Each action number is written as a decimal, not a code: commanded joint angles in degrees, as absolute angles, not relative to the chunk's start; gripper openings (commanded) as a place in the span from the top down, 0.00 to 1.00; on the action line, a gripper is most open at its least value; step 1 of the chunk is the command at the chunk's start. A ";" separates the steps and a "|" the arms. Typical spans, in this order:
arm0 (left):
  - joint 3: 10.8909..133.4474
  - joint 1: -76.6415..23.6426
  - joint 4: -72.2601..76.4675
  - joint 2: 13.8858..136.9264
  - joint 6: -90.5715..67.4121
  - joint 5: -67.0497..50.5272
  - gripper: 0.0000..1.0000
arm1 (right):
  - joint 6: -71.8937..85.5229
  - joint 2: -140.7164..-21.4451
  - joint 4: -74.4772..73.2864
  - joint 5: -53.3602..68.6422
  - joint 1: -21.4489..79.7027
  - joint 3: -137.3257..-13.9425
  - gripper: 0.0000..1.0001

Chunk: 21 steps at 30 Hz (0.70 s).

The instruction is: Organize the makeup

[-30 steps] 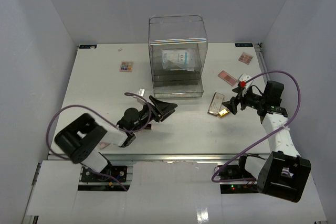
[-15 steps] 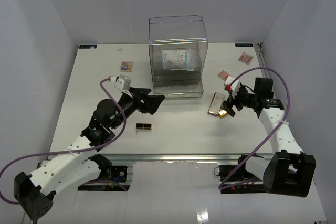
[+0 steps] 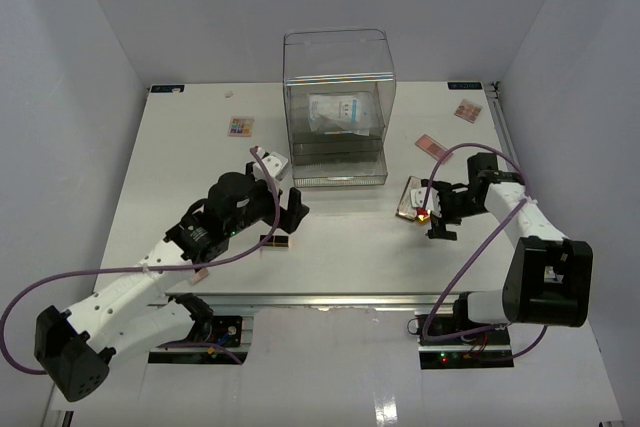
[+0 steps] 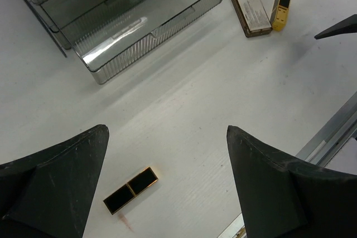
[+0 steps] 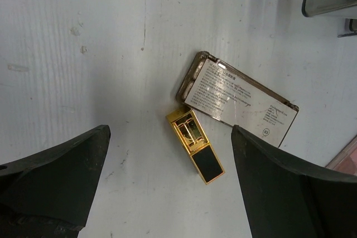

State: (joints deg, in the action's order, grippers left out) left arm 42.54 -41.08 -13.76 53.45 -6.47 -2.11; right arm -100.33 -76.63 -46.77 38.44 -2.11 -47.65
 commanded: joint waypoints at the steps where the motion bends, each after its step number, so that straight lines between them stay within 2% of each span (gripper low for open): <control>1: 42.03 -40.82 -13.81 50.02 -4.78 -2.27 0.02 | -103.77 -80.39 -45.17 35.62 -1.65 -50.14 0.02; 7: 41.41 -40.70 -13.62 48.01 -4.66 -1.51 0.02 | -101.46 -85.61 -42.30 33.07 -0.62 -51.84 0.00; 9: 41.40 -40.62 -13.61 47.62 -4.66 -1.49 0.02 | -100.74 -86.70 -41.18 32.11 -0.43 -52.01 0.05; 21: 41.05 -40.52 -13.28 47.72 -4.66 -1.93 0.02 | -98.20 -90.48 -38.07 27.06 -0.44 -50.64 0.16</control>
